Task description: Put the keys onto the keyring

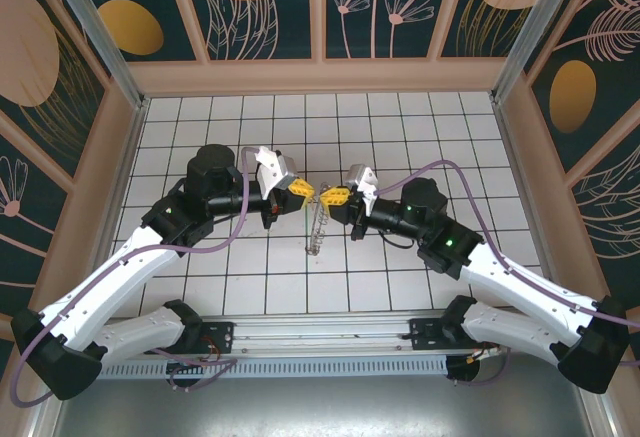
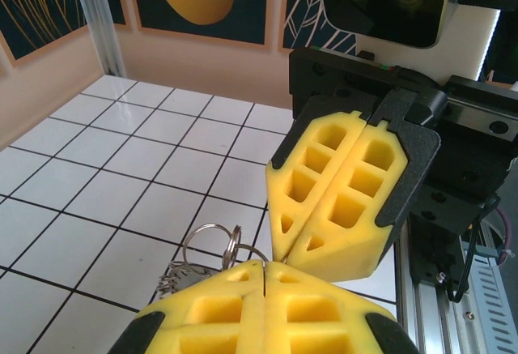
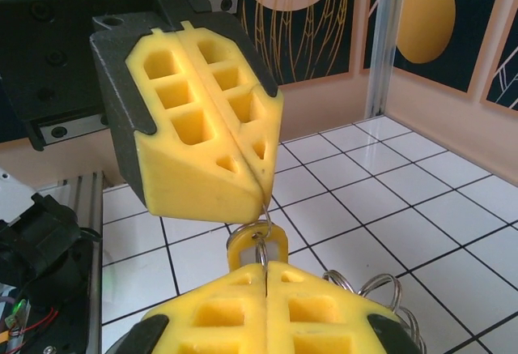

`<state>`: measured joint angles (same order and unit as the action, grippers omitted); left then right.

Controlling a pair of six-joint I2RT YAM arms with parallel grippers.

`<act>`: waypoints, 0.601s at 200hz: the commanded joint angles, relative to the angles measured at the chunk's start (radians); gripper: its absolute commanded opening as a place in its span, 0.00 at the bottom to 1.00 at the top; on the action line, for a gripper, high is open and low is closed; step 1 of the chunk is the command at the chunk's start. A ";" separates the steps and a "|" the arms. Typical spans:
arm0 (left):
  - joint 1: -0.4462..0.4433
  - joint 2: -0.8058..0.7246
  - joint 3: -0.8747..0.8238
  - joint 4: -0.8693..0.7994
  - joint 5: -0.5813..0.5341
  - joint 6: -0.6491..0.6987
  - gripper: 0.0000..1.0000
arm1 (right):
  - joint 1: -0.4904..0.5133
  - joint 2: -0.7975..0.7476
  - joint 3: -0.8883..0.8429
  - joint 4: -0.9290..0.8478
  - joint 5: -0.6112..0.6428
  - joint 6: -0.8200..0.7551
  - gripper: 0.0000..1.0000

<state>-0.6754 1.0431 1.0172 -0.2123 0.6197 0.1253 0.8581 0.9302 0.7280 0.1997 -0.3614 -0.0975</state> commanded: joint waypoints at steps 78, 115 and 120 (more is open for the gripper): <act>-0.004 -0.016 0.012 0.030 0.026 -0.018 0.00 | 0.005 -0.006 0.000 0.094 0.016 0.005 0.00; -0.003 -0.009 0.012 0.033 0.032 -0.020 0.00 | 0.004 -0.010 -0.009 0.104 0.004 0.010 0.00; -0.003 -0.009 0.012 0.034 0.032 -0.021 0.00 | 0.004 -0.010 -0.010 0.106 0.001 0.010 0.00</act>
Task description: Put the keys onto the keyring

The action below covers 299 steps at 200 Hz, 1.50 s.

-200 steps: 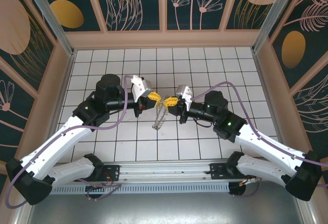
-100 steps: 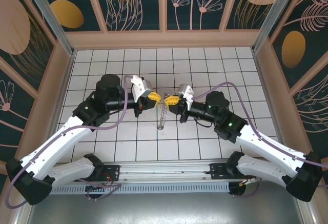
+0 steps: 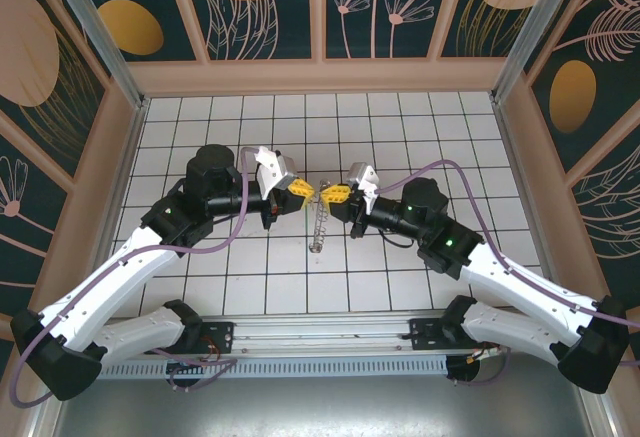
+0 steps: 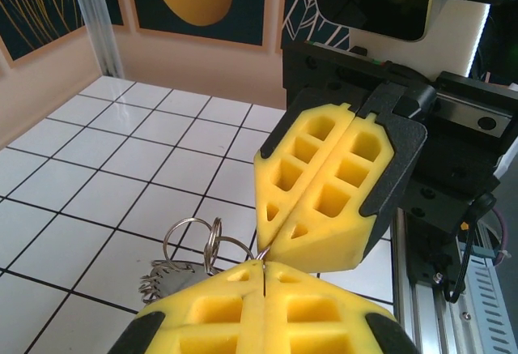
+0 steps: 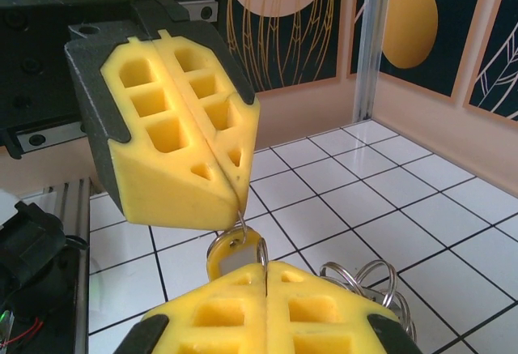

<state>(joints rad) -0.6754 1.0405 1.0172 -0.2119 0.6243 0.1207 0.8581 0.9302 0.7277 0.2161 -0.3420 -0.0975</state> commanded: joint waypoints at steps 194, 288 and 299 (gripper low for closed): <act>-0.003 0.010 0.011 0.055 0.036 -0.029 0.00 | 0.006 -0.002 -0.021 0.131 -0.072 0.024 0.00; -0.003 -0.002 0.021 0.039 0.029 -0.026 0.00 | -0.001 -0.021 -0.030 0.108 -0.015 0.032 0.00; -0.004 -0.005 0.023 0.037 0.028 -0.024 0.00 | -0.002 -0.022 -0.028 0.099 -0.006 0.032 0.00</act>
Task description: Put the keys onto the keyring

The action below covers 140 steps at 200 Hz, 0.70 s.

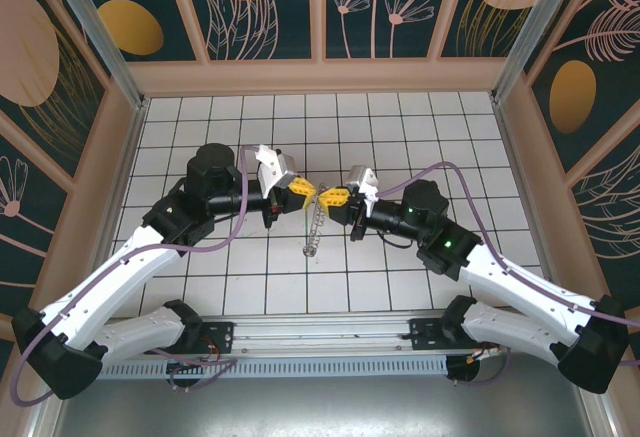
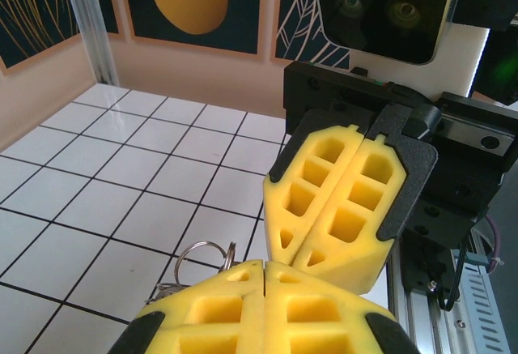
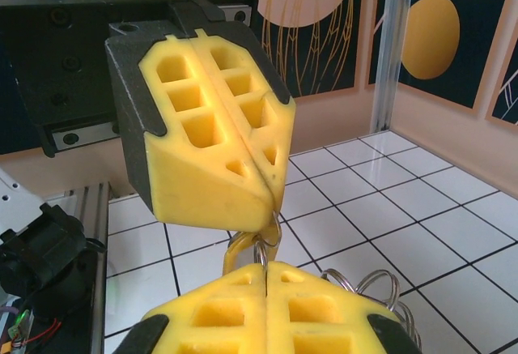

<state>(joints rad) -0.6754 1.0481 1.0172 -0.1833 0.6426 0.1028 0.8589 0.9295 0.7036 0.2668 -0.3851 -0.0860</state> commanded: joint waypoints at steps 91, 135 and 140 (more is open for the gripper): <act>-0.003 -0.032 -0.013 0.048 0.015 -0.007 0.00 | -0.003 -0.021 -0.032 0.115 0.024 0.041 0.00; -0.003 -0.037 -0.028 0.059 0.015 0.006 0.00 | -0.006 -0.049 -0.062 0.130 0.028 0.055 0.00; -0.003 -0.034 -0.030 0.059 0.019 0.006 0.00 | -0.006 -0.053 -0.063 0.132 0.028 0.055 0.00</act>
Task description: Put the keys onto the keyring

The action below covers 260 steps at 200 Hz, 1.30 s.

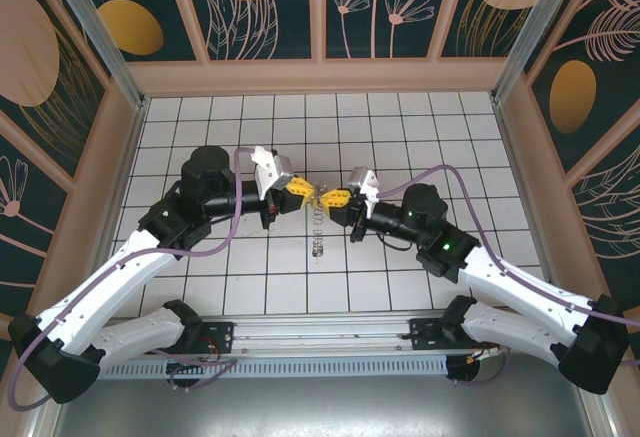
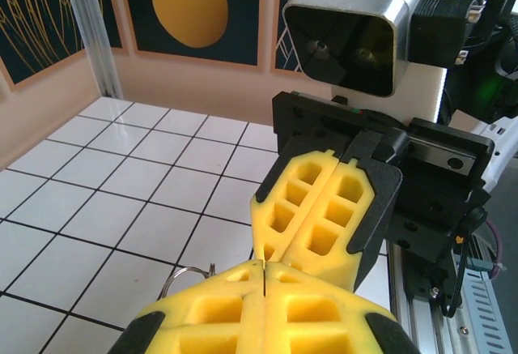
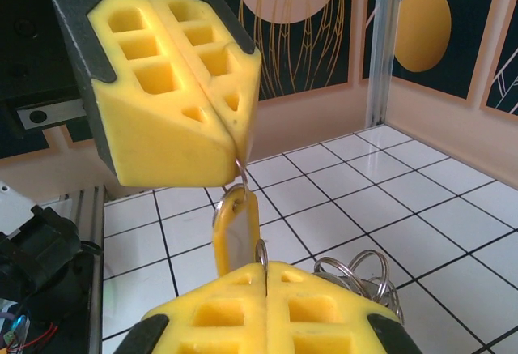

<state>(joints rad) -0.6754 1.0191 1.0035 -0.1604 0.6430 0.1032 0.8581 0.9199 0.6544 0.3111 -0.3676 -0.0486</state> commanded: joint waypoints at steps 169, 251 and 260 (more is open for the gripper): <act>-0.002 0.047 0.014 0.074 0.143 -0.017 0.00 | -0.050 -0.052 -0.039 0.188 -0.045 0.049 0.00; 0.003 0.064 0.017 0.120 0.138 -0.029 0.00 | -0.067 -0.050 -0.051 0.201 -0.081 0.066 0.00; 0.005 0.062 0.017 0.126 0.138 -0.035 0.00 | -0.067 -0.052 -0.054 0.202 -0.085 0.066 0.00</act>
<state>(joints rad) -0.6754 1.0866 0.9939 -0.0925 0.7559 0.0906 0.7998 0.8833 0.6159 0.4320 -0.4294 0.0044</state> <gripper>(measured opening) 0.047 0.059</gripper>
